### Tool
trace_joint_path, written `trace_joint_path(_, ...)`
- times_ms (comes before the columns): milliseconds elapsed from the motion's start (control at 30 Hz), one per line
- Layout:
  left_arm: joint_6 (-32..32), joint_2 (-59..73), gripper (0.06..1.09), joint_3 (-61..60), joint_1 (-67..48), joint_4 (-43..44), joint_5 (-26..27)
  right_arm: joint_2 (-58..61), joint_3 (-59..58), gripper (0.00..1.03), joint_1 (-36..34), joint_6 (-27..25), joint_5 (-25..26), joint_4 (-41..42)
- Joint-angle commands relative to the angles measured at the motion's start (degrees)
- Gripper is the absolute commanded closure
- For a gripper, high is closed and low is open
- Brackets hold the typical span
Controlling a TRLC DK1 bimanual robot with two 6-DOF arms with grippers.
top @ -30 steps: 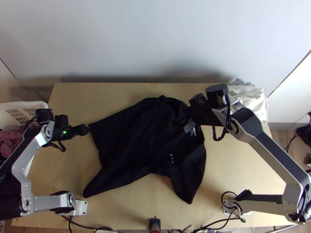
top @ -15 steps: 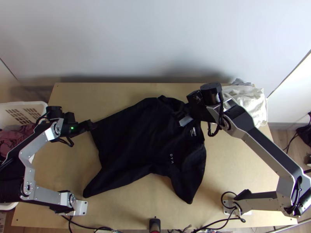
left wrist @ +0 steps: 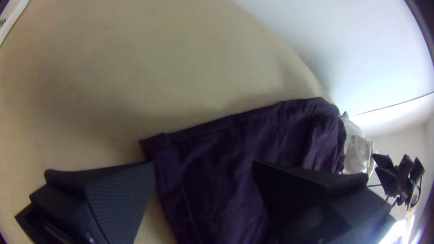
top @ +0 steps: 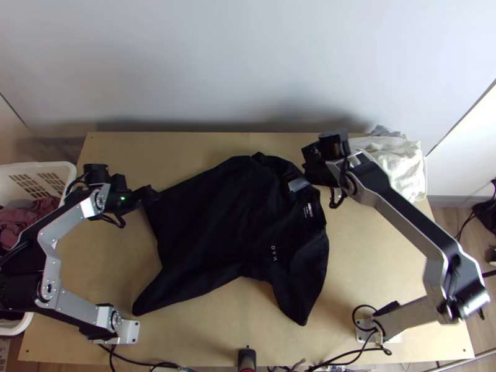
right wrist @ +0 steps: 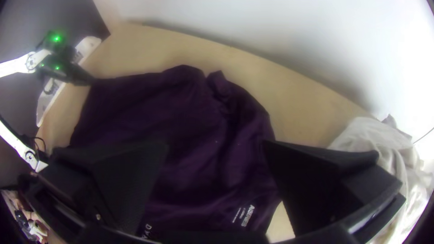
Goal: Fold the t-shirt
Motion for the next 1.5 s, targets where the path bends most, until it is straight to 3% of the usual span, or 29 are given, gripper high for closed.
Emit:
trace_joint_path(0, -0.59, 0.16, 0.11, 0.50, -1.46, 0.02, 0.09, 7.16, -0.21, 0.07, -3.32, 0.21, 0.17, 6.71)
trace_joint_path(500, -0.15, -1.95, 0.11, 0.85, -3.57, -2.53, 0.52, 16.04, 2.87, 0.07, 0.28, 5.04, 0.17, 11.80)
trace_joint_path(967, -0.94, -1.42, 0.11, 0.32, -4.62, -2.44, 0.44, 18.67, 5.50, 0.07, 2.13, 6.09, 0.17, 16.55)
trace_joint_path(1467, -0.33, -5.38, 0.11, -1.52, -3.30, -2.71, 0.17, 27.46, 15.79, 0.07, 1.60, 6.18, 1.57, 18.04)
